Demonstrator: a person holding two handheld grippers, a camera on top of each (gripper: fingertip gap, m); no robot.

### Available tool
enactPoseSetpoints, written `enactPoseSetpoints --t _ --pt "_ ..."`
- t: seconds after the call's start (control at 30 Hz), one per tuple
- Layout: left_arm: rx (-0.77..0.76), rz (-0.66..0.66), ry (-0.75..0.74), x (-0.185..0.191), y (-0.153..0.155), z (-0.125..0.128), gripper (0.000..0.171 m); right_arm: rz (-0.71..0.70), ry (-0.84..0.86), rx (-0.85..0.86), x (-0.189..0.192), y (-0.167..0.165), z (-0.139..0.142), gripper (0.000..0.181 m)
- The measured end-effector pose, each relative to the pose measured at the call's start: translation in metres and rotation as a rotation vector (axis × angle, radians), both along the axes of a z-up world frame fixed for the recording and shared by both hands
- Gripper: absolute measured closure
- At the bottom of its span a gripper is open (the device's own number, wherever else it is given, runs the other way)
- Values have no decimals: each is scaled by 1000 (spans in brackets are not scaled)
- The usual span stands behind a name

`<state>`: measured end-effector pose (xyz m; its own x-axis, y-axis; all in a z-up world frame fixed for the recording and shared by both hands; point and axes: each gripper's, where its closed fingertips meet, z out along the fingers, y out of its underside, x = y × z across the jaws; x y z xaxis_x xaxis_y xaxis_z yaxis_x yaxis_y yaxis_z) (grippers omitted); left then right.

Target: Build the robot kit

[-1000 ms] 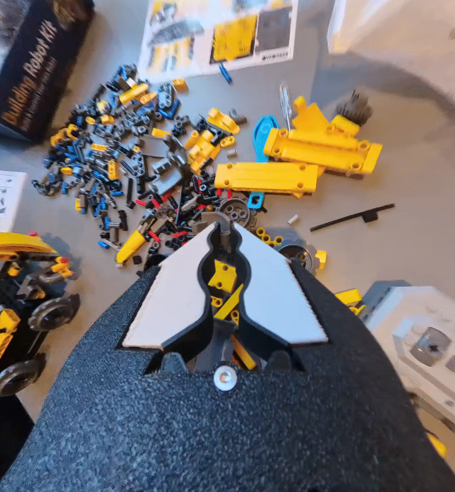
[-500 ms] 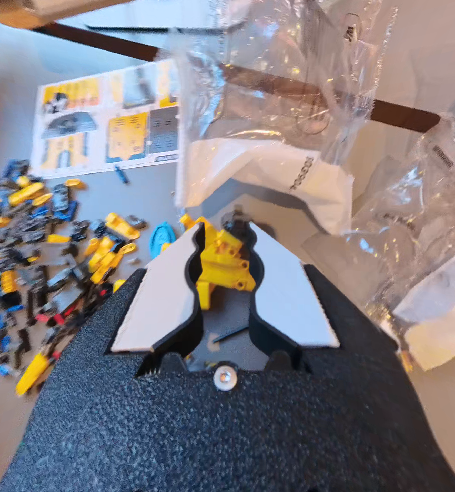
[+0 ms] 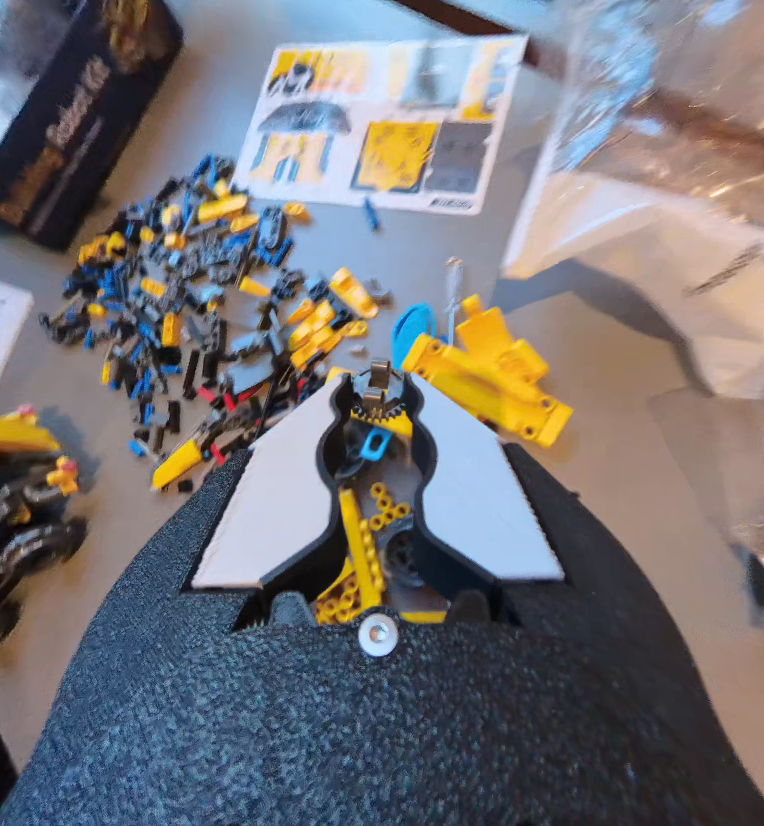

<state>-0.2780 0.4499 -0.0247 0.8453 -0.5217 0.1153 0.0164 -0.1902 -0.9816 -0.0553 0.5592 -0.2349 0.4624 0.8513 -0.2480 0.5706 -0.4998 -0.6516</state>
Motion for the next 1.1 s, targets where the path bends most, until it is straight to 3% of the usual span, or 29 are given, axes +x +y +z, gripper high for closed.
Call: enactPoseSetpoints --t 0.1,0.2,0.37,0.5,0.67,0.77,0.9,1.0,1.1 --pt "-2 -3 6 2 0 -1 119 54 -127 -6 14 -26 -27 158" --pt "-4 -7 7 6 -1 -2 121 2 -230 62 36 -23 -41 159" --pt "-63 -16 -3 11 1 -10 126 -90 -71 71 43 -27 -11 157" --pt "-77 -11 12 12 4 -15 126 -95 -50 85 48 -36 2 156" --pt "-104 -16 3 13 5 -17 127 36 38 74 21 -74 12 158" --pt "-119 -19 1 14 5 -19 131 126 -29 71 2 -92 -7 158" --pt "-122 -20 14 16 5 -21 131 154 -167 105 -11 -85 -33 158" --pt "-121 -21 15 16 4 -21 131 147 -157 43 -22 -76 -36 155" --pt "-121 -20 14 16 4 -21 131 100 -276 56 -11 -57 -49 155"
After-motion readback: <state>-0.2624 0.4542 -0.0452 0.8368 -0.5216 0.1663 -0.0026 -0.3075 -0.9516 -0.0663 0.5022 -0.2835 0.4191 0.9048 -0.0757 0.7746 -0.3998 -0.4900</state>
